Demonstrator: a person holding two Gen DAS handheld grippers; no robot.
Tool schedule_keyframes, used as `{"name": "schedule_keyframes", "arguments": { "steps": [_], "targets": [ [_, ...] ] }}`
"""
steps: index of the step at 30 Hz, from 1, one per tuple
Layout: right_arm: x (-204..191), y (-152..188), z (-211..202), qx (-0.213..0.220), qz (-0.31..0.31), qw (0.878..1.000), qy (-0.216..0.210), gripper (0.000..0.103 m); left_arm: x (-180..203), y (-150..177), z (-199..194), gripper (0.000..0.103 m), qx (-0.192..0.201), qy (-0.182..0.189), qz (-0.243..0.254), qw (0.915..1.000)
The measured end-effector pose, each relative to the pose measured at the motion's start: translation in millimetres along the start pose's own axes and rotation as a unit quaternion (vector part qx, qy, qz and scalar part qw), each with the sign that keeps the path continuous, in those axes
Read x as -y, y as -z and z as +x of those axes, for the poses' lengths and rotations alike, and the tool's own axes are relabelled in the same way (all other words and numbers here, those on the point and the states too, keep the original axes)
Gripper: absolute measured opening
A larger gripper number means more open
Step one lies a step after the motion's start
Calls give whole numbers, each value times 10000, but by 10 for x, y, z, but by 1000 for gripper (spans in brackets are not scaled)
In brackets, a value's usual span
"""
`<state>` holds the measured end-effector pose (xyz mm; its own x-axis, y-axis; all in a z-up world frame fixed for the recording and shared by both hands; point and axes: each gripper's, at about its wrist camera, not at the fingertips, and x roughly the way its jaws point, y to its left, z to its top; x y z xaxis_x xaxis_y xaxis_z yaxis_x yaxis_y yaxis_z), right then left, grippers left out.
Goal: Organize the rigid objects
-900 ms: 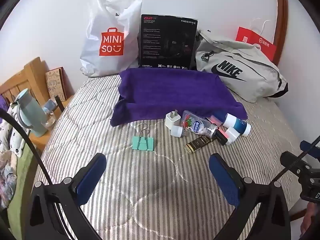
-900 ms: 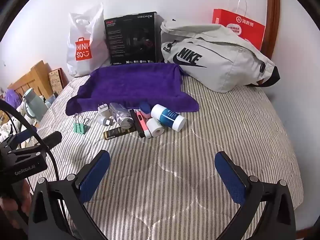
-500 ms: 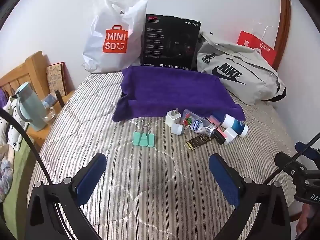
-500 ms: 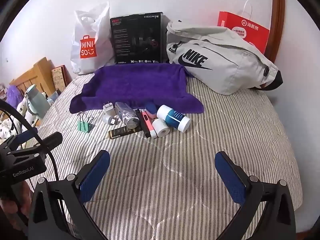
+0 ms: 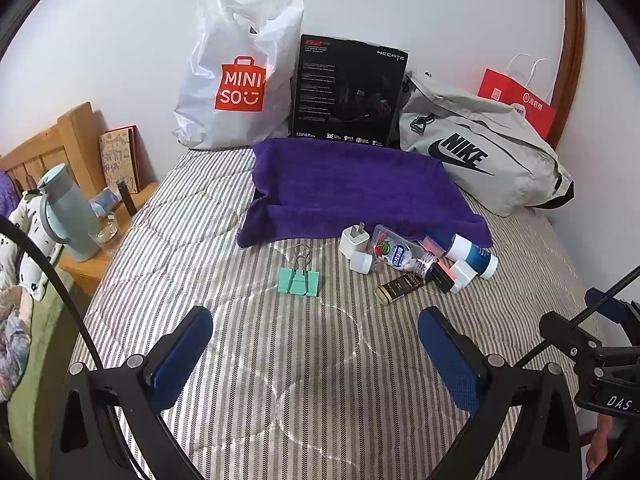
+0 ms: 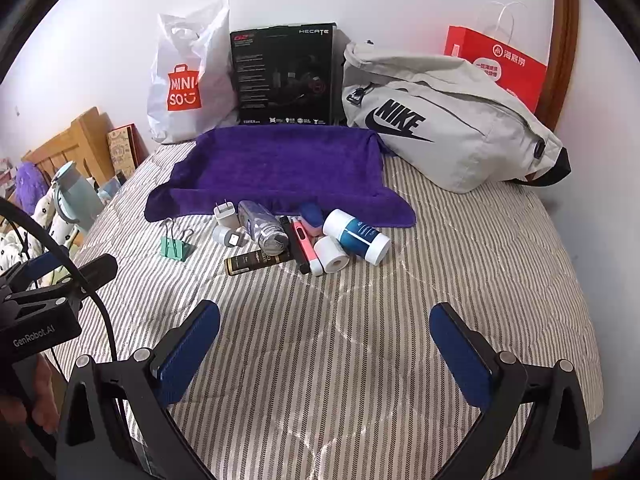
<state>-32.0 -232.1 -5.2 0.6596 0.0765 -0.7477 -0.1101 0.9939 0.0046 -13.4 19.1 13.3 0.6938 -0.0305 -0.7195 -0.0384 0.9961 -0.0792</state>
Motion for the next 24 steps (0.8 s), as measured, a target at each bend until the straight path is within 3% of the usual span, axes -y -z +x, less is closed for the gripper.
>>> {"name": "schedule_keyframes", "arguments": {
  "steps": [24],
  "targets": [
    [39,2,-46,15,33,10000,67,103,-1,-16,-93,103,84,-2,15,10000]
  ]
}}
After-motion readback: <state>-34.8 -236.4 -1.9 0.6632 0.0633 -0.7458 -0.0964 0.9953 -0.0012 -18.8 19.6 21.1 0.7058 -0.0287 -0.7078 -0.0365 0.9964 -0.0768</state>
